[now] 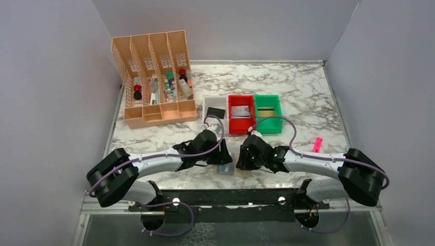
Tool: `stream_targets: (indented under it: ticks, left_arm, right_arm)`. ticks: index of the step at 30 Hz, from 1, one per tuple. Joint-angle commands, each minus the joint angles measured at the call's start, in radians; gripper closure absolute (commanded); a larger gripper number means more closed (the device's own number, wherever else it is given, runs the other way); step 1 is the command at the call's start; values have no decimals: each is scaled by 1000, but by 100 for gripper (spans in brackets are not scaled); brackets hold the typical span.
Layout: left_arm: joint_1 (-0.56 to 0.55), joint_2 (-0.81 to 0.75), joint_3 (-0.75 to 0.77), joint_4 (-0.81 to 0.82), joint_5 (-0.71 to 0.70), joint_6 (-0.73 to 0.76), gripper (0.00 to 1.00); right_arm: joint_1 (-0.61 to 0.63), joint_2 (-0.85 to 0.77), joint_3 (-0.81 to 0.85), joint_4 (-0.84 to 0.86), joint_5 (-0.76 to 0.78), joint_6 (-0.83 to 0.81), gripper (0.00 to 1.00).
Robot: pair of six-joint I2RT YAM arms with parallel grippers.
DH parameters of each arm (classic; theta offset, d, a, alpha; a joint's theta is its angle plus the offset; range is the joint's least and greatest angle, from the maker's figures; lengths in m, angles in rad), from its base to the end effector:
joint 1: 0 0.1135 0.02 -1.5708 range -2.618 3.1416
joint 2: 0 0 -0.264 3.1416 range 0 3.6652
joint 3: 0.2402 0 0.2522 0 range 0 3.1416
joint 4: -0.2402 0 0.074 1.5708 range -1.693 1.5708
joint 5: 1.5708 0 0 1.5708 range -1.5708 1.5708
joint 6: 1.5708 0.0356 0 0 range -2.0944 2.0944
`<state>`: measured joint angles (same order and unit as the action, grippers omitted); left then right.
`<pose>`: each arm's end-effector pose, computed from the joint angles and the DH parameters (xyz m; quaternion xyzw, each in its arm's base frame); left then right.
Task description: Take the credit cards out of the card holder
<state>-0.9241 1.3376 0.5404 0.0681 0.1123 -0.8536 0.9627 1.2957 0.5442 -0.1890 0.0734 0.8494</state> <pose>0.1502 -0.2056 0.1642 0.0550 0.9099 -0.3490 0.2173 0.1351 0.1896 0.1557 -0.0424 0.9492 0.2223 0.2185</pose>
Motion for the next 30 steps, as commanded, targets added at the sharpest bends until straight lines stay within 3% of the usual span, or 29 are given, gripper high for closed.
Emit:
stream_targets:
  ticks: [1, 12, 15, 19, 30]
  left_arm:
    - [2, -14, 32, 69, 47, -9, 44]
    - [1, 58, 28, 164, 131, -20, 45]
    - [1, 59, 23, 248, 164, -39, 46]
    - [2, 77, 54, 245, 161, -18, 46]
    - [-3, 218, 114, 271, 217, -6, 48]
  right_arm:
    - [-1, 16, -27, -22, 43, 16, 60]
    - [-1, 13, -27, 0, 33, 32, 60]
    - [-1, -29, -29, 7, 20, 39, 60]
    - [-1, -130, -25, -15, 50, 52, 58]
    - [-1, -427, 0, -446, 411, 310, 56]
